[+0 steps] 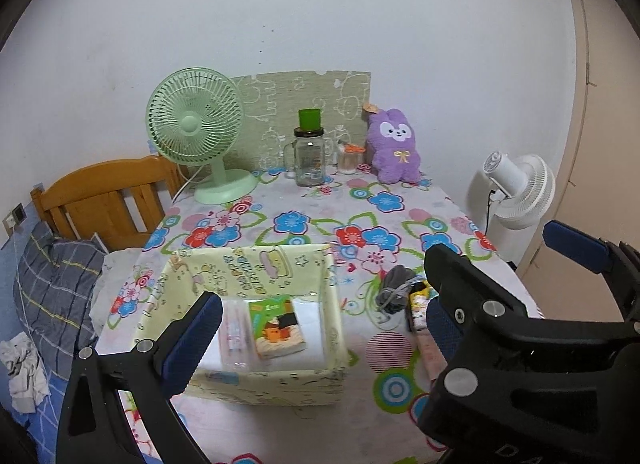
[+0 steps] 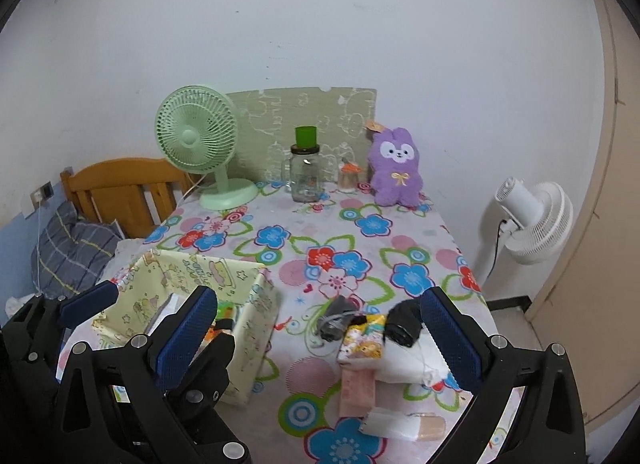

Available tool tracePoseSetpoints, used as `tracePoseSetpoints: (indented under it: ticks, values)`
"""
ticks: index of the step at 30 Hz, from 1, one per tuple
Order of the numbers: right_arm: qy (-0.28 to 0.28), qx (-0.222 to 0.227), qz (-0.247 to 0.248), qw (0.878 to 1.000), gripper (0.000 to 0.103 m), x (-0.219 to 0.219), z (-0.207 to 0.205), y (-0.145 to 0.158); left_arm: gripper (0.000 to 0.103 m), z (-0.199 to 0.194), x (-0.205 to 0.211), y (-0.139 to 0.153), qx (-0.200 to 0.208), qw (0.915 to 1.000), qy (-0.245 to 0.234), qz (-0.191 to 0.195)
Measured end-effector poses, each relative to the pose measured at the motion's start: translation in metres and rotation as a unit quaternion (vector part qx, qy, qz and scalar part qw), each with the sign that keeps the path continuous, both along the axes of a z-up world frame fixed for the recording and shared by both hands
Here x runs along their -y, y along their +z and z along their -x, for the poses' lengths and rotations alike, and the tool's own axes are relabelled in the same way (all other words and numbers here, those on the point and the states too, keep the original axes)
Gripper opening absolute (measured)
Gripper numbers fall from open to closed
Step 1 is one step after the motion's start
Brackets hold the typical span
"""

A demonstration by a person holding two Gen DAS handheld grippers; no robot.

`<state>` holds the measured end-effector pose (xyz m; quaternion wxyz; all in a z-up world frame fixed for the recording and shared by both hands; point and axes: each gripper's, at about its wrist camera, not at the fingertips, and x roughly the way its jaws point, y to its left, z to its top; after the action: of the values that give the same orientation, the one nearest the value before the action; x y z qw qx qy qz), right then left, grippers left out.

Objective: Organize soft objects
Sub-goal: 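Withdraw both tools from the box back toward the remaining items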

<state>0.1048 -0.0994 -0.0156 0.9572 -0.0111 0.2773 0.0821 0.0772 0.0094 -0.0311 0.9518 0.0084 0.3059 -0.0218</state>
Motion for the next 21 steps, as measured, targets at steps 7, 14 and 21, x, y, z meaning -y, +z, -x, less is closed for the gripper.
tracePoseSetpoints:
  ticks: [7, 14, 21]
  values:
    - [-0.017, -0.007, -0.008, 1.0, 0.103, 0.023, 0.005, -0.003, 0.103, 0.001, 0.017, -0.004, 0.0, 0.9999, 0.004, 0.012]
    - [-0.028, -0.006, -0.006, 1.0, 0.103, 0.044, 0.01, -0.009, 0.103, 0.0, 0.037, -0.012, -0.02, 0.9993, -0.021, 0.026]
    - [-0.04, -0.012, -0.003, 0.999, 0.103, 0.064, 0.011, -0.02, 0.102, 0.001, 0.056, -0.023, -0.019, 0.9989, -0.027, 0.034]
